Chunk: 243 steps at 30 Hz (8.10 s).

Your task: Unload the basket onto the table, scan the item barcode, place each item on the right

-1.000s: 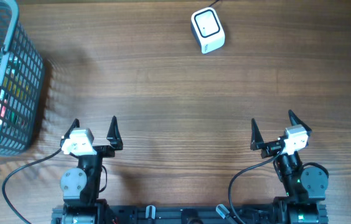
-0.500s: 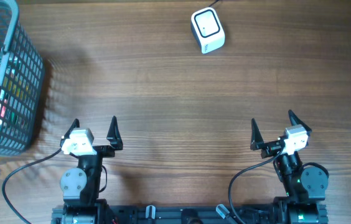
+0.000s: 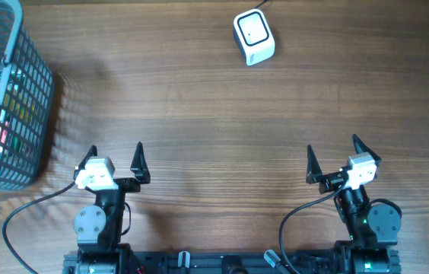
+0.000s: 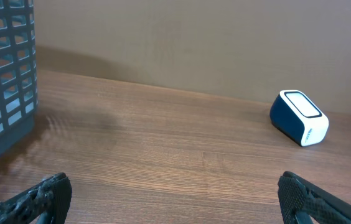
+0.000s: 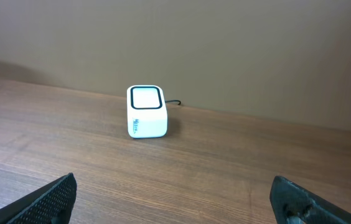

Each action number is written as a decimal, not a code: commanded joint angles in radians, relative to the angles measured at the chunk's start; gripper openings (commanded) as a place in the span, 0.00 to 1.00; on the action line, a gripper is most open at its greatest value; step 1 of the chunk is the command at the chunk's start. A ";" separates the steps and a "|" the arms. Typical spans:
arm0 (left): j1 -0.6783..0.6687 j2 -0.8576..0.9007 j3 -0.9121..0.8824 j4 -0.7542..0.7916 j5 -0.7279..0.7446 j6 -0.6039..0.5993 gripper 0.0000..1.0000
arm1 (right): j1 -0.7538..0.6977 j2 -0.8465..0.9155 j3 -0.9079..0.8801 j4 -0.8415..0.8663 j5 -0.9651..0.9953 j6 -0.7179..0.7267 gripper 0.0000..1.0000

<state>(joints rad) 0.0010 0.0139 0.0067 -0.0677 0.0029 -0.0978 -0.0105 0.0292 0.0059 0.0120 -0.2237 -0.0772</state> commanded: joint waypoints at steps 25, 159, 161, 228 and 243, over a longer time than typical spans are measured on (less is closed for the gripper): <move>-0.004 -0.005 -0.001 -0.008 0.015 0.012 1.00 | -0.007 0.006 -0.001 0.004 0.016 -0.001 1.00; 0.702 2.060 1.843 -0.889 0.188 0.205 0.42 | -0.007 0.006 -0.001 0.004 0.016 -0.001 1.00; 0.703 2.031 1.846 -0.878 0.187 0.205 0.42 | -0.007 0.006 -0.001 0.004 0.016 -0.001 1.00; -0.938 1.901 1.329 -0.132 -0.376 -0.311 0.34 | -0.007 0.006 -0.001 0.004 0.016 -0.001 1.00; -0.957 1.816 1.331 -0.199 -0.229 -0.095 1.00 | -0.007 0.006 -0.001 0.004 0.016 -0.001 1.00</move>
<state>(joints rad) -0.9546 1.9205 1.3315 -0.2695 -0.2821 -0.3309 -0.0105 0.0364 0.0059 0.0135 -0.2192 -0.0772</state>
